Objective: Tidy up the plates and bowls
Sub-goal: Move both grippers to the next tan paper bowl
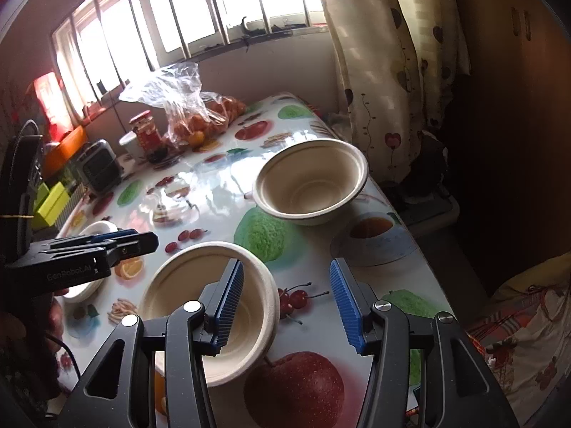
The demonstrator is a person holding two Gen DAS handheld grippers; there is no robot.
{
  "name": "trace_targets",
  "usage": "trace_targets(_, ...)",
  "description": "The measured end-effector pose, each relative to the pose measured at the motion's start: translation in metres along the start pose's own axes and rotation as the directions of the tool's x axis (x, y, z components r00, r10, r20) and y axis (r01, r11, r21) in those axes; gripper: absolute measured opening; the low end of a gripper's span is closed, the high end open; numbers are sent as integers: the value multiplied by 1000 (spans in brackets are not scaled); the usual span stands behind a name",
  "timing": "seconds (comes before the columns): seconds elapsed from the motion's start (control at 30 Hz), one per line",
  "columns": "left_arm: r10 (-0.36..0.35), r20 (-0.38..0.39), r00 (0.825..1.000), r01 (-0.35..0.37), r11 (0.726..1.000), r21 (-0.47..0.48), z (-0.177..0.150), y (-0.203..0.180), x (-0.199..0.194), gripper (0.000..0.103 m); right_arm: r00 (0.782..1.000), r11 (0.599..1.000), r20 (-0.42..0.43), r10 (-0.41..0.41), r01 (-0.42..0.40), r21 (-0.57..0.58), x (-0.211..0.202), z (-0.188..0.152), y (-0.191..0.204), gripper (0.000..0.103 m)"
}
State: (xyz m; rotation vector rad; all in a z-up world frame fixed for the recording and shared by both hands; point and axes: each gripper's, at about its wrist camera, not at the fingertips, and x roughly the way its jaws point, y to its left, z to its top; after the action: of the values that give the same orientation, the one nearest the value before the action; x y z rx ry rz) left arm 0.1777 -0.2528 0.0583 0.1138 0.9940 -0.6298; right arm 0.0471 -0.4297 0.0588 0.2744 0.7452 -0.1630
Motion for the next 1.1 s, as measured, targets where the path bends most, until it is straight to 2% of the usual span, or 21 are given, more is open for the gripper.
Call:
trace_targets(0.6,-19,13,1000,18,998,58,48,-6,30,43,998,997,11,-69,68,38,22,32,-26,50)
trace_targets(0.77,-3,16,1000,2,997,76,61,-9,44,43,996,994,3,-91,91,66,33,39,-38,50)
trace_targets(1.1,-16,19,1000,14,993,115,90,-18,69,43,994,989,-19,-104,106,106,58,54,-56,50)
